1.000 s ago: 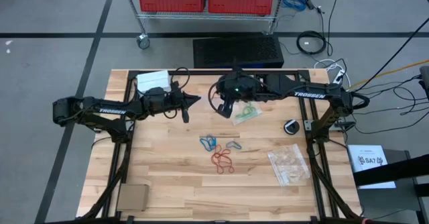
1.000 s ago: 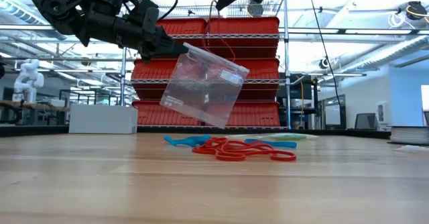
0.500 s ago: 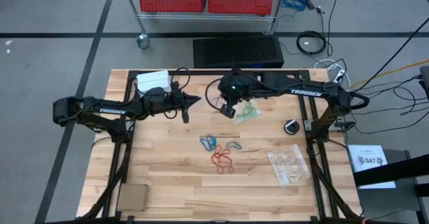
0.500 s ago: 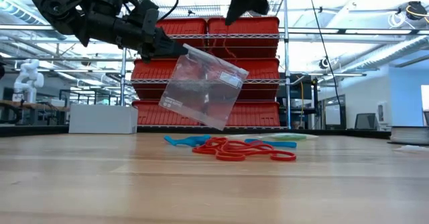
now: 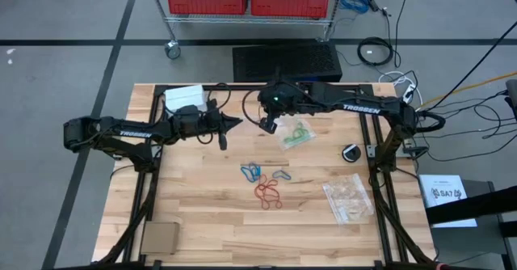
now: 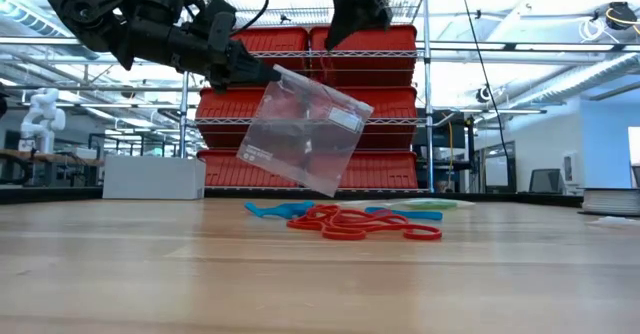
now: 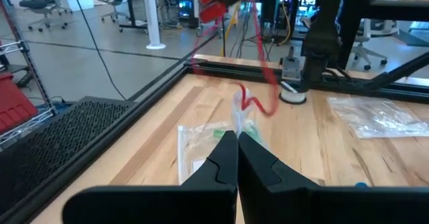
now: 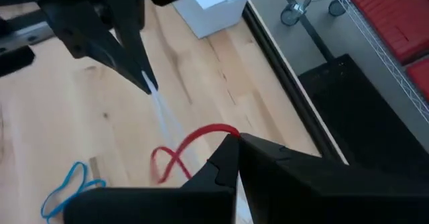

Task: Sort rubber bands
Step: Put the red rubber band into the top left transparent zip lock bag

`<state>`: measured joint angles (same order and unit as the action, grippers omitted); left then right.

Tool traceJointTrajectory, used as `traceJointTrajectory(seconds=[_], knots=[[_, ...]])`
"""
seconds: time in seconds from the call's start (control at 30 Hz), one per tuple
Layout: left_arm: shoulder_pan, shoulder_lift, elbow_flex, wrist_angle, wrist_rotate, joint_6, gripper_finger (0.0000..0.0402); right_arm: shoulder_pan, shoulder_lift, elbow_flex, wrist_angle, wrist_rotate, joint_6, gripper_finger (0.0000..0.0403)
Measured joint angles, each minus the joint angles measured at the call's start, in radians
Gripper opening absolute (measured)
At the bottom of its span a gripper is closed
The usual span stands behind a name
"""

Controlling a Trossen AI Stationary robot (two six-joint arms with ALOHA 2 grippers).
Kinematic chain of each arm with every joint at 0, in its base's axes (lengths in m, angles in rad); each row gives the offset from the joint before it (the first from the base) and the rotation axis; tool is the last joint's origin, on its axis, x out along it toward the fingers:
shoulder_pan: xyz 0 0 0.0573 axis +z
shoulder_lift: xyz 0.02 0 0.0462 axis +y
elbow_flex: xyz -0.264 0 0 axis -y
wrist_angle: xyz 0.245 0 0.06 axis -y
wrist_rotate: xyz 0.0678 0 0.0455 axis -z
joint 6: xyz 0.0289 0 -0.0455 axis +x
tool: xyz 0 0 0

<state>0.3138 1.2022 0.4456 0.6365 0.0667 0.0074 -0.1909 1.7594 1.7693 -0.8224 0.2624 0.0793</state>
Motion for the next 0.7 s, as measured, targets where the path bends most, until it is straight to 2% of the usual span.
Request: traceJointTrajectory(seconds=[0.13, 0.3, 0.7], knots=[[0.000, 0.000, 0.000, -0.003, 0.000, 0.000, 0.0000, 0.000, -0.001, 0.006, -0.002, 0.004, -0.011, 0.0000], [0.000, 0.000, 0.000, -0.002, 0.010, 0.000, 0.0000, 0.000, -0.001, 0.006, 0.004, 0.073, -0.017, 0.0000], [0.000, 0.000, 0.000, -0.002, 0.010, -0.004, 0.0000, 0.009, -0.001, 0.006, -0.052, 0.119, 0.011, 0.0000]])
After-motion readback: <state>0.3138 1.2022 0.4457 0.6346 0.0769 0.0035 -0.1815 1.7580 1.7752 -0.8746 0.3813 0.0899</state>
